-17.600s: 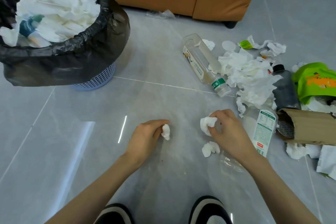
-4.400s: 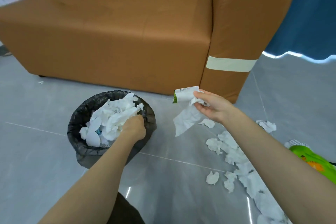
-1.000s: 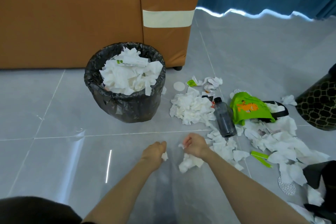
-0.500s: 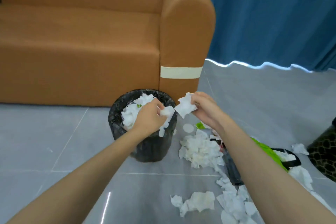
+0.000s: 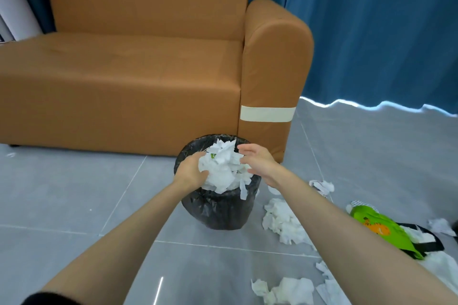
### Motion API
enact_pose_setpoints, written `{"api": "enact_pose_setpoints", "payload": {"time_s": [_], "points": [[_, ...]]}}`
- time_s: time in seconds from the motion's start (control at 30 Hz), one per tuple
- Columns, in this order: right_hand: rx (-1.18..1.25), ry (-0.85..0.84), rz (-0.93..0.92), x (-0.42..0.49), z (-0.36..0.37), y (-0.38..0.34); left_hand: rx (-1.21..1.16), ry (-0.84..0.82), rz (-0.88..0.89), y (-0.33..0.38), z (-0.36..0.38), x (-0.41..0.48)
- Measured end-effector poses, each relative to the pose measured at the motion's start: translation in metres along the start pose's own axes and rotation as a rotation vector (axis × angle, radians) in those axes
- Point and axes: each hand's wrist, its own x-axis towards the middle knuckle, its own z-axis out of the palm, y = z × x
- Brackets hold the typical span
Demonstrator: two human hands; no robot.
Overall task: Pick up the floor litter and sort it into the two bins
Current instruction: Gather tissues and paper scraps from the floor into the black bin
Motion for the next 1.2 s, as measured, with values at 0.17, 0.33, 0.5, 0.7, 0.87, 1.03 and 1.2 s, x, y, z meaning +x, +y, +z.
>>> {"api": "enact_pose_setpoints", "payload": {"time_s": [0.17,0.33,0.5,0.7,0.87,1.03,1.2], "points": [[-0.126,0.038,0.037,-0.008,-0.019,0.000,0.008,0.067,0.041,0.009,0.003,0.000],[-0.192,0.003,0.074,-0.017,-0.049,0.008,-0.063,0.061,0.144,0.047,0.019,-0.003],[-0.335,-0.023,0.103,-0.026,-0.089,0.026,-0.174,-0.014,0.131,0.103,0.053,0.003],[-0.451,0.051,0.145,-0.052,-0.159,0.073,0.007,-0.193,0.152,0.150,0.091,0.009],[-0.447,0.072,0.223,-0.085,-0.202,0.125,0.268,-0.291,0.252,0.176,0.123,0.016],[-0.422,0.086,0.292,-0.084,-0.205,0.176,0.469,-0.433,0.358,0.167,0.167,0.020],[-0.461,0.060,0.312,-0.078,-0.178,0.222,0.458,-0.485,0.340,0.136,0.204,0.025]]}}
